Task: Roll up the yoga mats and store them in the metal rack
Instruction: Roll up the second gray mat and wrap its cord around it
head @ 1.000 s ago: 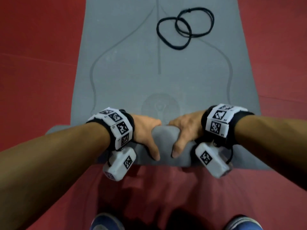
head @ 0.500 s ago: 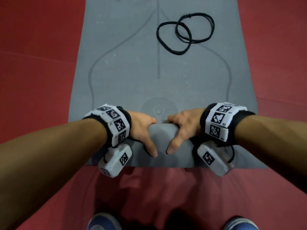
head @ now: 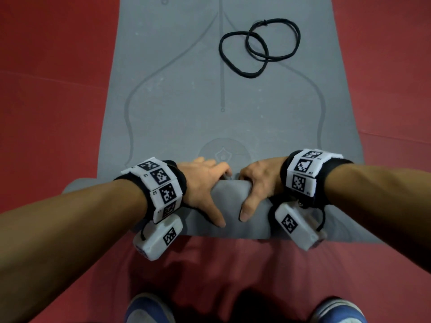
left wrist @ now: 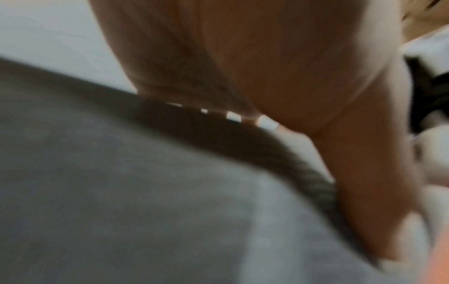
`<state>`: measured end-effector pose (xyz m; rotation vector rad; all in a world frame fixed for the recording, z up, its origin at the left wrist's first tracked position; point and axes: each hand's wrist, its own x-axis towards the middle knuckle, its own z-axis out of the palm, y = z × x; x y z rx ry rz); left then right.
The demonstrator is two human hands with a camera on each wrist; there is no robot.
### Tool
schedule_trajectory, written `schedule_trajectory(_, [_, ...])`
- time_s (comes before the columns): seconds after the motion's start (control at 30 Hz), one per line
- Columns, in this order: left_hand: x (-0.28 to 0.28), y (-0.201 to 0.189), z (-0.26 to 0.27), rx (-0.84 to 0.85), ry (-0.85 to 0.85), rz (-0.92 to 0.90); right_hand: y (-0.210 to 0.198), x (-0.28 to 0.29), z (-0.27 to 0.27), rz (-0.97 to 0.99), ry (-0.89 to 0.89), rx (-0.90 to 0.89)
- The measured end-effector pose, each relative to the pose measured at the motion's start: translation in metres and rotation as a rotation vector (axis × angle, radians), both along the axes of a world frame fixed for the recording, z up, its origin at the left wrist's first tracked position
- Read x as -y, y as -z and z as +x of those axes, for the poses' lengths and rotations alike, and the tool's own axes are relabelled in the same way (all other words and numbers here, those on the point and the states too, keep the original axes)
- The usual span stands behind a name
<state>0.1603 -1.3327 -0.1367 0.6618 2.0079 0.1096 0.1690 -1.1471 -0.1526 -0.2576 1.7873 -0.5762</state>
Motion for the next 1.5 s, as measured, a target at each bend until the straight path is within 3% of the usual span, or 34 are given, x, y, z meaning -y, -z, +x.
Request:
schedule_trajectory(0.07, [-0.002,-0.004,0.001,-0.067,0.023,0.051,-0.005,-0.002,-0.003,0.028,-0.003,-0.056])
schedule_trajectory(0.17, [-0.002,-0.008,-0.002,-0.043,0.040,0.067,-0.012,0.006,-0.009,0.091,-0.197,-0.295])
schedule_trajectory(0.37, [0.008,-0.012,-0.040,-0.185,-0.153,0.167,-0.037,-0.001,-0.044,0.166,-0.104,-0.577])
schedule_trajectory(0.47, [0.007,-0.013,-0.049,-0.202,-0.170,0.109,-0.045,0.006,-0.035,0.204,-0.105,-0.529])
schedule_trajectory(0.53, [0.006,-0.014,-0.049,-0.159,-0.134,0.044,-0.044,0.018,-0.021,0.283,-0.222,-0.472])
schedule_trajectory(0.6, [0.003,-0.013,-0.048,-0.180,-0.068,0.006,-0.038,0.027,-0.005,0.379,-0.360,-0.533])
schedule_trajectory(0.63, [0.003,-0.014,-0.047,-0.235,-0.046,0.003,-0.034,0.026,-0.004,0.382,-0.335,-0.547])
schedule_trajectory(0.73, [0.003,-0.020,-0.042,-0.389,-0.103,0.072,-0.039,0.012,-0.021,0.279,-0.039,-0.511])
schedule_trajectory(0.83, [0.004,-0.018,-0.035,-0.296,-0.009,0.003,-0.041,0.000,-0.033,0.252,0.084,-0.472])
schedule_trajectory(0.9, [0.004,-0.014,-0.029,-0.367,0.108,-0.103,-0.035,0.001,-0.028,0.270,0.036,-0.522])
schedule_trajectory(1.03, [-0.001,-0.009,-0.029,-0.442,0.047,-0.088,-0.028,0.004,-0.015,0.355,-0.212,-0.659])
schedule_trajectory(1.23, [-0.007,-0.021,-0.044,-0.349,0.010,-0.078,-0.035,0.009,-0.028,0.300,-0.135,-0.643])
schedule_trajectory(1.3, [-0.006,-0.024,-0.041,-0.210,-0.020,-0.063,-0.036,0.009,-0.025,0.234,-0.097,-0.484])
schedule_trajectory(1.43, [0.005,-0.006,-0.012,0.264,-0.116,-0.125,-0.021,0.009,0.009,0.034,-0.042,-0.004])
schedule_trajectory(1.5, [0.009,0.001,-0.001,0.361,-0.134,-0.153,-0.016,0.011,0.025,0.035,-0.082,0.027])
